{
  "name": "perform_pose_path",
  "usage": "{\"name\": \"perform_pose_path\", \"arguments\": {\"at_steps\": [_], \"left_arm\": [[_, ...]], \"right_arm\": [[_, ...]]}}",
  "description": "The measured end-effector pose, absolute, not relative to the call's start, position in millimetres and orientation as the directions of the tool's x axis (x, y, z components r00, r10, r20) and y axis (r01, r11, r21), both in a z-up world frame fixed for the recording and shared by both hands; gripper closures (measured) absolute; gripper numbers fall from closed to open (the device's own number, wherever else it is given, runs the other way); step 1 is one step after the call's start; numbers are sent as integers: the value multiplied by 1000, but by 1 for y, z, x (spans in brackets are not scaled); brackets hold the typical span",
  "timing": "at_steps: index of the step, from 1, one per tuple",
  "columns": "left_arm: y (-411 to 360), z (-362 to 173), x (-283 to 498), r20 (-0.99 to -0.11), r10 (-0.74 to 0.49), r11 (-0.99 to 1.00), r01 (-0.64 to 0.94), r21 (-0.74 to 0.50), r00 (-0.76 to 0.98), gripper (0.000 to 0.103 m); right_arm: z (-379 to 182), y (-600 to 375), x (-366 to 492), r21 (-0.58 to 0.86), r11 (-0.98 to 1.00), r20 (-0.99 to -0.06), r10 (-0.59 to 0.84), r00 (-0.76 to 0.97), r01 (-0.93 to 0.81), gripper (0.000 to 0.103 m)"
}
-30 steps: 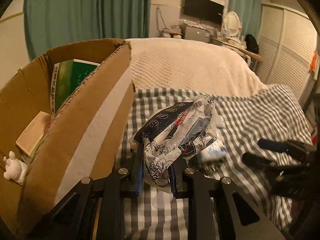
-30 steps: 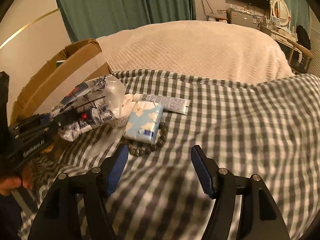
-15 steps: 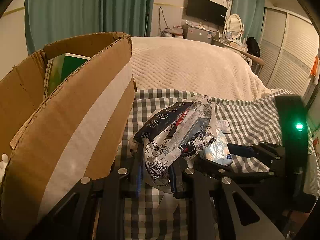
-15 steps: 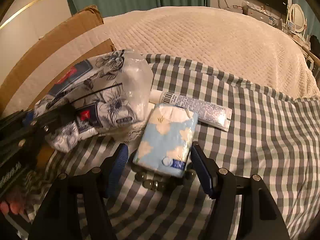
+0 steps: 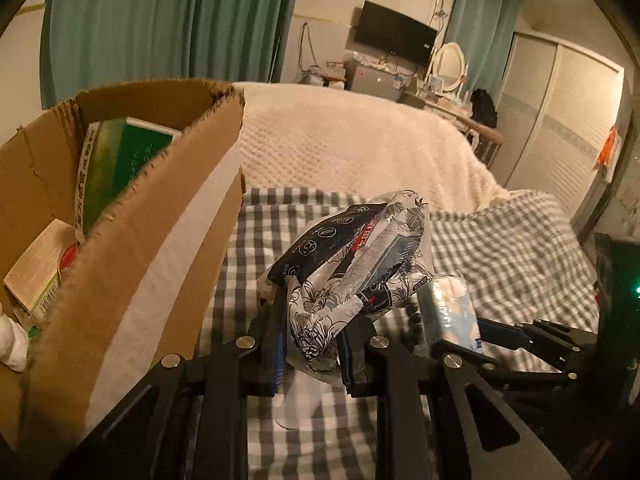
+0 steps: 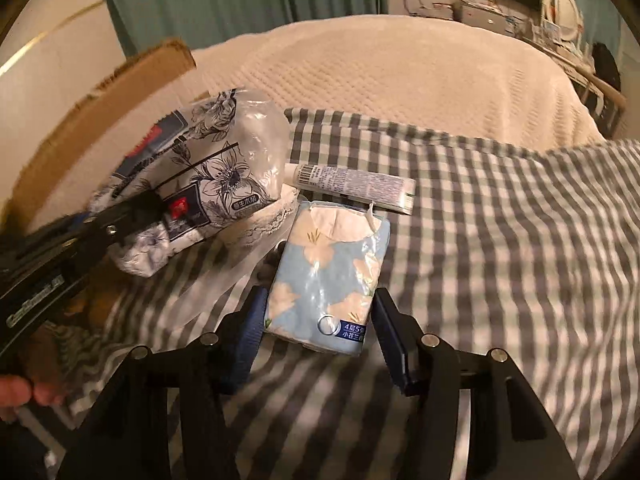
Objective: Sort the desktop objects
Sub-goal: 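Lift both tissue packs and carry them toward the cardboard box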
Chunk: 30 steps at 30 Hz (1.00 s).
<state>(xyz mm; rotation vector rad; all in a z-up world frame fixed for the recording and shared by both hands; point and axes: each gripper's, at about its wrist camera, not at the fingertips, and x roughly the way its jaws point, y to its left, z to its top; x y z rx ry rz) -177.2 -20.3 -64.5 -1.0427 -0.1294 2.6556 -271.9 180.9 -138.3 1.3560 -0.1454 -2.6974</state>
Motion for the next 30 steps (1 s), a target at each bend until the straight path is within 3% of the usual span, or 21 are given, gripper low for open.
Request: {"name": "perform_pose_path", "arguments": {"at_steps": [18, 26, 30], "left_arm": [[-36, 22, -125, -474, 389, -920, -311, -237, -790, 82], [-106, 79, -110, -390, 249, -956, -160, -247, -886, 82], [-155, 85, -118, -408, 118, -968, -13, -251, -905, 82]], "right_arm": [[-36, 180, -209, 240, -969, -637, -201, -744, 56, 50], [11, 120, -218, 219, -949, -568, -314, -761, 227, 50], [22, 72, -240, 214, -918, -548, -395, -737, 333, 50]]}}
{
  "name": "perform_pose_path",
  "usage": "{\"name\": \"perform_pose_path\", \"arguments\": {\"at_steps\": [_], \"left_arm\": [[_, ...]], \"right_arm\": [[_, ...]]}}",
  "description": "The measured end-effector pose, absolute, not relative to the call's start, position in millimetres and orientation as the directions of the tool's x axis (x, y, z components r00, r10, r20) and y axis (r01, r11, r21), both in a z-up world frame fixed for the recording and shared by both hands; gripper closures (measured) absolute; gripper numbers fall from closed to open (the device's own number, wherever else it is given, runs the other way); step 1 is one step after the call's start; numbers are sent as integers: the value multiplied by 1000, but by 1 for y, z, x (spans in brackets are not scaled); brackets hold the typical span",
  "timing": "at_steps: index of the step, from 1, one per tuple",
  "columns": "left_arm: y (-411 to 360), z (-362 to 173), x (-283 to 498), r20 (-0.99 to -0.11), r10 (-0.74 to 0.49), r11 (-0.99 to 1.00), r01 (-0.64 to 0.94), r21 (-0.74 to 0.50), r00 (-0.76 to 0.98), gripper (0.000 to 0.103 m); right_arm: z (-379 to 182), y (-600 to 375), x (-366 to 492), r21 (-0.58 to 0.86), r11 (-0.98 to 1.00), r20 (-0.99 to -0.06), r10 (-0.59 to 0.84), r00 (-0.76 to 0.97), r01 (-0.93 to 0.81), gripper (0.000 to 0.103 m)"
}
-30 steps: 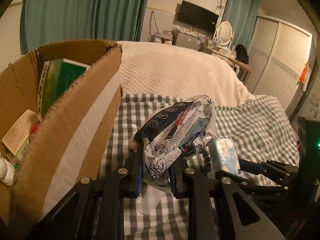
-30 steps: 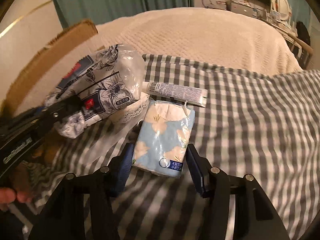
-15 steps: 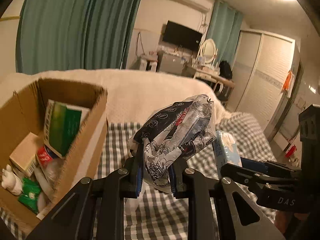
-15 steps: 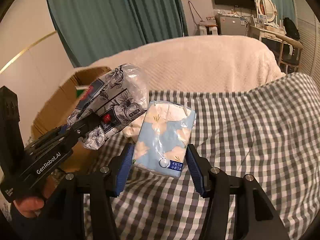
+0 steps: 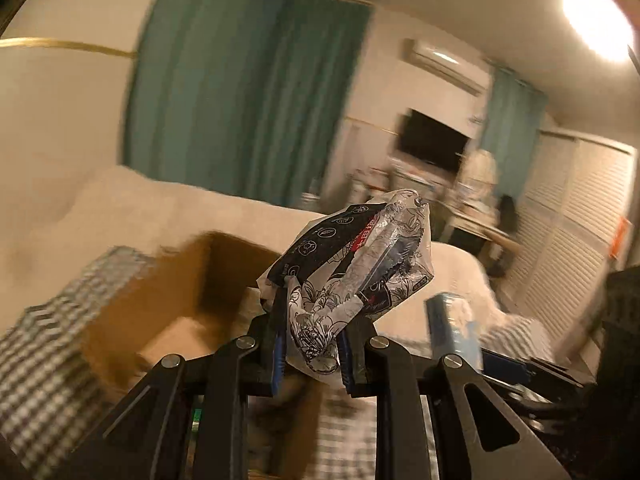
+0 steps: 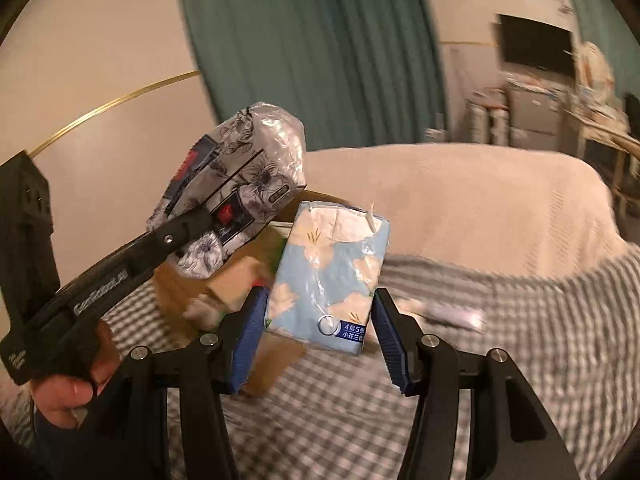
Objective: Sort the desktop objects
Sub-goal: 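Lift both tissue packs and carry them toward the cardboard box, then lower both tissue packs into the cardboard box and open both tools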
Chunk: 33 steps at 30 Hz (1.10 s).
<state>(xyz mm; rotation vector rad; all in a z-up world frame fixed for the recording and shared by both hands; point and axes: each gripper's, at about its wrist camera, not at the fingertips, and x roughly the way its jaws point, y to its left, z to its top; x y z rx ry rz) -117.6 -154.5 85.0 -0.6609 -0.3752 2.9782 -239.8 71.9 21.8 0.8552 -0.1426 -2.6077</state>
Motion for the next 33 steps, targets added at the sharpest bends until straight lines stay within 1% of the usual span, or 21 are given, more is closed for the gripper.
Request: {"name": "perform_pose_path", "arguments": {"at_steps": [2, 6, 8, 10, 11, 12, 14, 16, 18, 20, 24, 28, 29, 31, 33], "left_arm": [[-183, 79, -125, -438, 33, -968, 81, -239, -899, 82], [-222, 54, -141, -505, -74, -951, 214, -224, -860, 82], [-231, 40, -149, -541, -89, -944, 244, -221, -836, 82], [-231, 32, -153, -557, -110, -942, 265, -205, -823, 81], [-228, 28, -154, -564, -121, -945, 268, -186, -817, 80], [-225, 25, -157, -572, -126, -949, 267, -169, -811, 76], [-219, 23, -161, -579, -128, -954, 259, -150, -805, 61], [-218, 21, -159, -580, -125, -955, 256, -149, -805, 35], [-216, 22, -157, -574, -121, -955, 253, -155, -810, 25], [-209, 26, -153, -567, -119, -957, 247, -154, -815, 23], [-184, 36, -146, -552, -74, -970, 188, -153, -831, 22], [-132, 45, -137, -531, 14, -990, 61, -124, -847, 19], [-119, 47, -135, -529, 40, -992, 30, -123, -848, 19], [-89, 49, -129, -530, 121, -989, -59, -133, -839, 14], [-62, 44, -124, -532, 196, -979, -139, -147, -824, 13]], "right_arm": [[24, 44, -250, 215, -898, -545, -437, -716, 384, 50], [12, 2, -276, 228, -866, -567, -490, -662, 446, 50], [4, -13, -289, 217, -866, -588, -485, -647, 451, 50], [-4, -20, -299, 223, -866, -604, -483, -633, 448, 49], [-8, -21, -299, 232, -865, -609, -486, -627, 445, 47], [-11, -19, -300, 238, -869, -610, -482, -629, 434, 47], [-13, -9, -304, 250, -872, -600, -480, -640, 420, 45], [-8, -2, -300, 256, -880, -589, -471, -657, 401, 44], [-4, 6, -294, 260, -885, -578, -463, -672, 386, 43], [1, 25, -286, 261, -897, -565, -441, -697, 356, 41], [13, 65, -268, 258, -924, -553, -381, -741, 282, 41], [15, 112, -242, 231, -957, -566, -278, -776, 175, 41], [14, 125, -235, 230, -962, -574, -258, -777, 150, 41], [10, 147, -222, 227, -968, -588, -222, -778, 104, 41], [5, 165, -210, 230, -971, -604, -197, -772, 68, 41]]}}
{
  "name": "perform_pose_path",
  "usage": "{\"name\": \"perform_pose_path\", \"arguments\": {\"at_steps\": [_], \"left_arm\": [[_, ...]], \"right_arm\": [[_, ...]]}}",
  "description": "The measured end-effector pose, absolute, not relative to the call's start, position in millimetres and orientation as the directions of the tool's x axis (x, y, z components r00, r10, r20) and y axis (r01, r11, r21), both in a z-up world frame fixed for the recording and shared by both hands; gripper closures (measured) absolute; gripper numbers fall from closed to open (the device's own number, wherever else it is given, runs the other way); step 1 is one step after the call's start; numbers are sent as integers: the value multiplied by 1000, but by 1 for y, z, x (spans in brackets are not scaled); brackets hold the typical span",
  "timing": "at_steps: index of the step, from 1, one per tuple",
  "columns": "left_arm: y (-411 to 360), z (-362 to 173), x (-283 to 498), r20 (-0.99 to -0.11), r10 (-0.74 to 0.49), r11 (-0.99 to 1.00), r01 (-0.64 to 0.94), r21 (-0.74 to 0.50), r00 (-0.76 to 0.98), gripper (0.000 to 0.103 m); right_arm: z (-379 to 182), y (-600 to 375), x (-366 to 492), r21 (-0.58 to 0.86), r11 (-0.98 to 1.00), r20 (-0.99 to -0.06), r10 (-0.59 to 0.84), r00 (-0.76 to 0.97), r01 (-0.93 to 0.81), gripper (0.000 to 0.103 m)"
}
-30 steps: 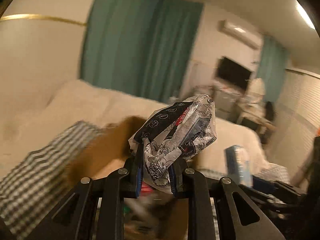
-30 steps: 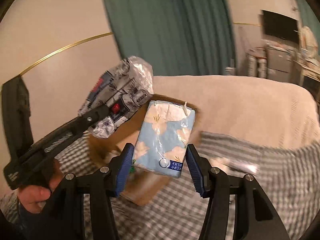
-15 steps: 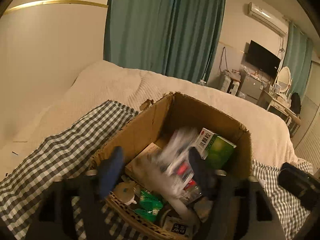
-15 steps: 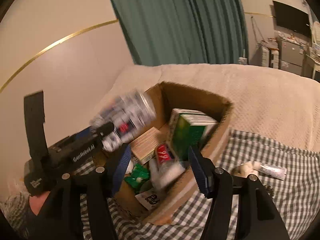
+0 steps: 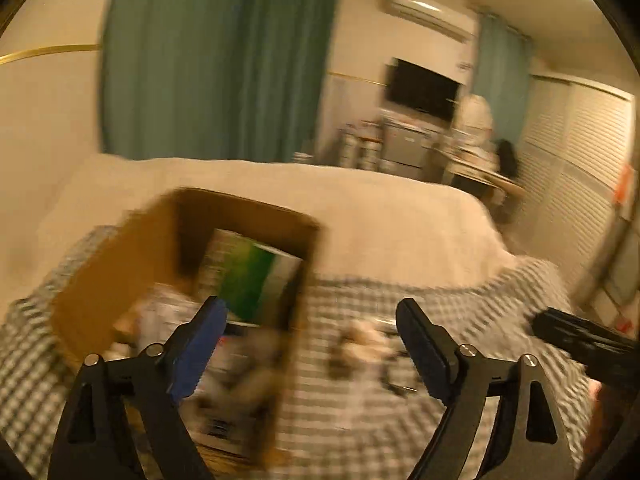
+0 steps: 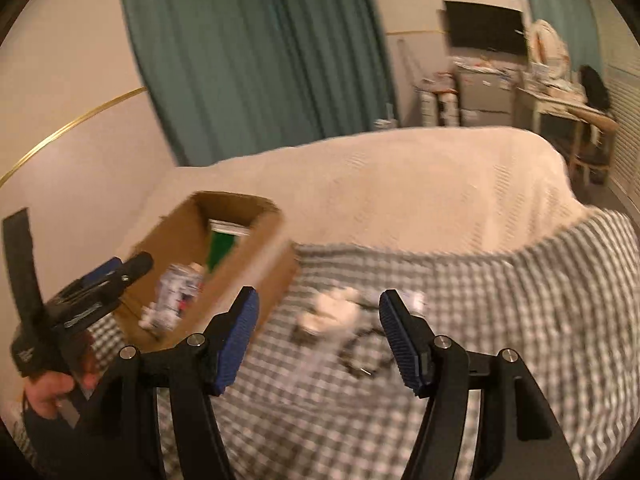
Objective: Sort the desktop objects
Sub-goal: 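Lower both tissue packs into the cardboard box and open both tools, then grasp the white plush toy with the left tool while the right tool grasps the bead bracelet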
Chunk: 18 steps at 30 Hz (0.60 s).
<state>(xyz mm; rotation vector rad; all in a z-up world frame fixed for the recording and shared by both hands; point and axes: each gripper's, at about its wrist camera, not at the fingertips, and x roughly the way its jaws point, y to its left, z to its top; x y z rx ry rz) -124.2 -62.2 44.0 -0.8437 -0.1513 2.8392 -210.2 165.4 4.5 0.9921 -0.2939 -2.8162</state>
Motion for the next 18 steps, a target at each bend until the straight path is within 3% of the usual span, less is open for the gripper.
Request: {"name": "perform_pose_path", "arguments": {"at_steps": [6, 13, 18], "left_arm": [[8, 4, -124, -582, 314, -946, -297, -128, -750, 13], [32, -53, -160, -666, 199, -968, -249, -20, -719, 13], [26, -79, -190, -714, 178, -978, -200, -55, -677, 13]], "right_arm": [[-19, 198, -196, 223, -975, -636, -154, -756, 10, 40], [-44, 207, -198, 205, -978, -652, -162, -741, 34, 40], [-67, 212, -220, 210, -977, -676, -179, -715, 46, 40]]}}
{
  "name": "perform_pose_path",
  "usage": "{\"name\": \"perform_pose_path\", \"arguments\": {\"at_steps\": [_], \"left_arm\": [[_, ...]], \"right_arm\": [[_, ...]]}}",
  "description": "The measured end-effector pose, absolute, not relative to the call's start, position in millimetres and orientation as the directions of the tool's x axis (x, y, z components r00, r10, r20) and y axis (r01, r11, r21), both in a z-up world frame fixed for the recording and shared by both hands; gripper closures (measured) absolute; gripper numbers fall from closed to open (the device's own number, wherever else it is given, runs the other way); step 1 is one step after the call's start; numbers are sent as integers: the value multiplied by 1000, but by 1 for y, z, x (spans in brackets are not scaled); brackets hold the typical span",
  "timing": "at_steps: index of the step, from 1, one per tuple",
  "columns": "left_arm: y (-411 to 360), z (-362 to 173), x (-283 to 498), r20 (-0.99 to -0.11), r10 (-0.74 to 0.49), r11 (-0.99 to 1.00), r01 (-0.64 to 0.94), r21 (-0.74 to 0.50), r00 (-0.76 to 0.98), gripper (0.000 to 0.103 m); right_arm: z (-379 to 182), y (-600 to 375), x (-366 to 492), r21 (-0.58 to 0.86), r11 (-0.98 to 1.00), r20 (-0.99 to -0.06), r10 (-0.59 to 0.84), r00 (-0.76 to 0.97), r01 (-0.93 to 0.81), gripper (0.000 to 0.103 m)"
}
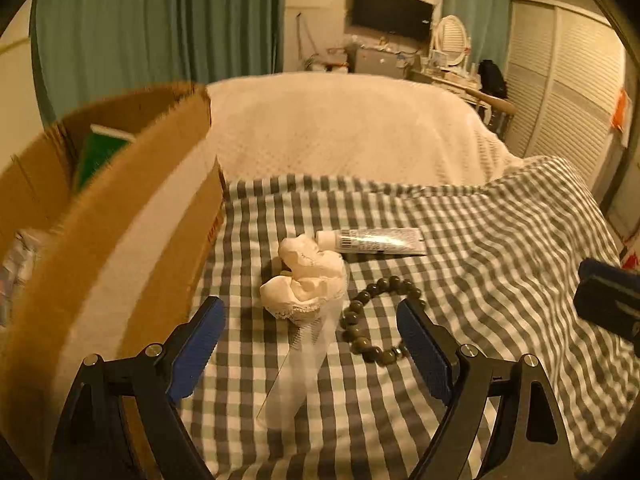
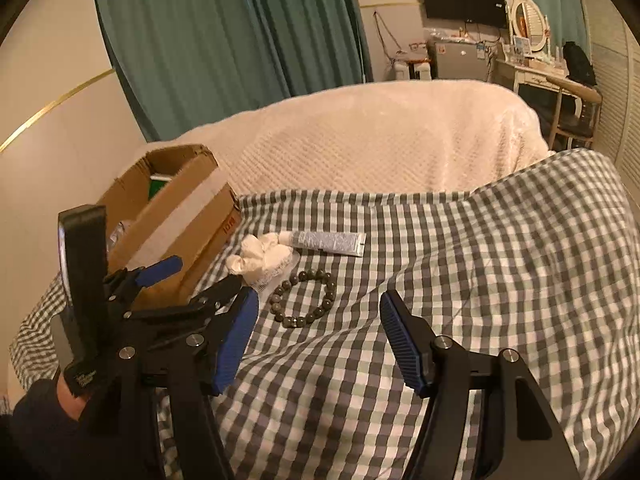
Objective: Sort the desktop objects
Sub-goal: 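Grasp the white plush toy with the left tool while the right tool grasps the bead bracelet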
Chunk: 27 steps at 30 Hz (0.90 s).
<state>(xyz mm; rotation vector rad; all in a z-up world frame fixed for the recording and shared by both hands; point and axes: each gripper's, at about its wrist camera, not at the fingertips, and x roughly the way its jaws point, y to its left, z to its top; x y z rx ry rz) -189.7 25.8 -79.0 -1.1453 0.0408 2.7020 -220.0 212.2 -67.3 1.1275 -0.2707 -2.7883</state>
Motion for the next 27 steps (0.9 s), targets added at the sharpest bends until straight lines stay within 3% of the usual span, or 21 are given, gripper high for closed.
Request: {"name": "perform_pose_path", "arguments": {"at_steps": [8, 11, 14, 16, 18, 20, 23, 27], "left_arm": [[24, -111, -226, -788, 197, -977, -186, -107, -584, 13], [23, -120, -235, -806, 207, -975, -185, -123, -554, 18], [18, -127, -242, -818, 211, -976, -167, -142, -534, 36], [11, -132, -245, -828, 195, -980, -138, -143, -526, 59], [4, -131, -245, -823, 203, -979, -127, -159, -531, 68], [1, -129, -243, -815, 219, -976, -131, -176, -537, 76], [2, -123, -236, -792, 231, -973, -154, -174, -565, 85], [0, -110, -225, -740, 263, -964, -192, -183, -619, 88]], "right_arm": [[-113, 205, -295, 216, -974, -754, -213, -621, 72, 40], [-133, 197, -315, 183, -981, -788, -189, -586, 71, 51], [-154, 191, -325, 180, -981, -819, -189, -542, 71, 57], [-165, 186, -328, 165, -983, -836, -182, -517, 79, 59], [-173, 180, -330, 140, -986, -850, -167, -499, 92, 66], [-179, 174, -331, 104, -989, -859, -141, -493, 101, 72], [-180, 171, -329, 73, -992, -856, -115, -504, 102, 91], [-174, 172, -317, 66, -993, -836, -109, -538, 98, 92]]}}
